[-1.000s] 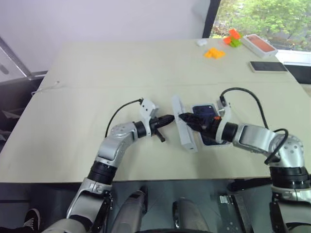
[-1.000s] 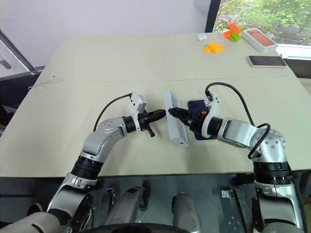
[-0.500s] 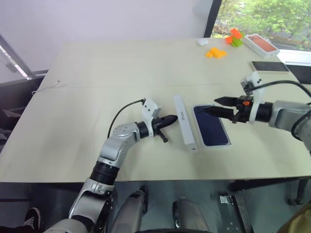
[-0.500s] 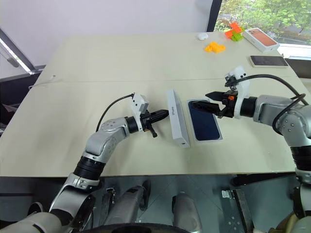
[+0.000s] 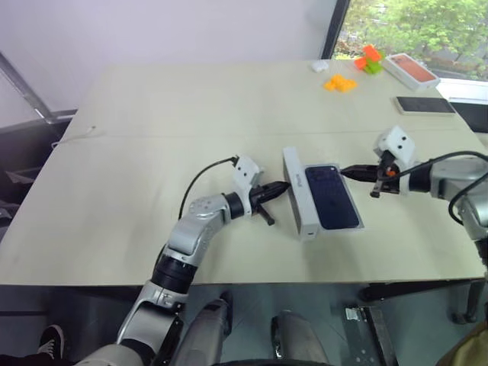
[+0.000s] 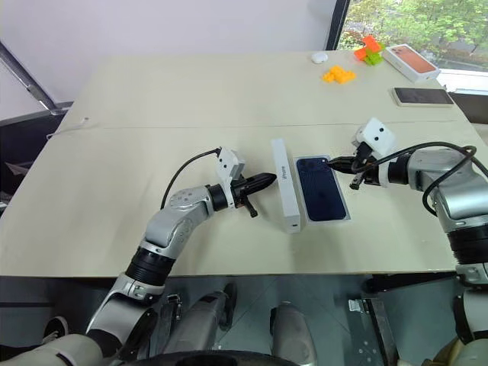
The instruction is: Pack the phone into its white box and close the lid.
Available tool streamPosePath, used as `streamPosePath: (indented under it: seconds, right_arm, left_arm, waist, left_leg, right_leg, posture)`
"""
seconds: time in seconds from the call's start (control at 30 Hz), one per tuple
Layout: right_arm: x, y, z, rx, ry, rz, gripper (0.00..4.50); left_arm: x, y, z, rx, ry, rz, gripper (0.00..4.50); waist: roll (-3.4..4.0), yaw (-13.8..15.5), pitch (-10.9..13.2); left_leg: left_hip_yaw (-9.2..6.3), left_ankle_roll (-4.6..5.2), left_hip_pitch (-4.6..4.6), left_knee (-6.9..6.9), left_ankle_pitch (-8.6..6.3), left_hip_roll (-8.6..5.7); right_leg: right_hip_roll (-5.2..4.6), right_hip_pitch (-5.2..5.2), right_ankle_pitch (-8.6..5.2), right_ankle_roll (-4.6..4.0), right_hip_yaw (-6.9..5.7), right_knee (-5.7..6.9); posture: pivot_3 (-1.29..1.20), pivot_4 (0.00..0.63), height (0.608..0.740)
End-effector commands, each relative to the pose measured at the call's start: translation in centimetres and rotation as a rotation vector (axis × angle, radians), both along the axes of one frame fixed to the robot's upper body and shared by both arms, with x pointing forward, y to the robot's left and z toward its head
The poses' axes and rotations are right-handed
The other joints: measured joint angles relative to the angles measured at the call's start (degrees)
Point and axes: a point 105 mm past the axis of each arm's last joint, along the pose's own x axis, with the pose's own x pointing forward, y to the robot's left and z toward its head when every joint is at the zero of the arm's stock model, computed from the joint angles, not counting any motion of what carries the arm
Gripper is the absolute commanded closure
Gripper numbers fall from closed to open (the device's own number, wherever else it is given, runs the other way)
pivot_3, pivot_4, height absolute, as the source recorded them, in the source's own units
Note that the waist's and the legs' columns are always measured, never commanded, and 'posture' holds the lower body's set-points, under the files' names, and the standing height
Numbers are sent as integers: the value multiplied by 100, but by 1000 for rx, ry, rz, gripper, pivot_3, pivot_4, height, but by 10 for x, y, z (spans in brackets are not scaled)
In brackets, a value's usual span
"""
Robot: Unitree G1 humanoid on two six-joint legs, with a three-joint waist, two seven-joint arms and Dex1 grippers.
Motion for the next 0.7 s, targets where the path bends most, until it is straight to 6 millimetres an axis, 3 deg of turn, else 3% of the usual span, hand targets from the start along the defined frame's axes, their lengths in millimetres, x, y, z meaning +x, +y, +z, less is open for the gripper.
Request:
streamPosePath:
  seconds: [0.03,0.53,0.7]
  right_arm:
    - [2,-2,21,-8,-90,1,4464]
    - [13,-30,27,-85,-155,-110,4464]
    - [9,-23,21,-98,-142,-65,4464]
  left_arm:
    - [2,-9,11,-28,-29,-6,4500]
    - [23,-59,-7,-16,6,-25,4500]
    - [31,-65,0,-27,-28,2,4500]
  waist:
    - [0,3,0]
    - [0,6,0]
    - [2,2,-1]
  left_leg:
    - [0,0,0,0,0,0]
    - [-3,14,-4,63,-11,-4]
    - [-3,16,-4,66,-13,-4]
  right_leg:
    - [0,0,0,0,0,0]
    - [0,17,4,7,-7,2]
    - [0,17,4,10,-7,3]
  posture:
    - [0,150,740]
    - [0,150,740]
    - [0,150,740]
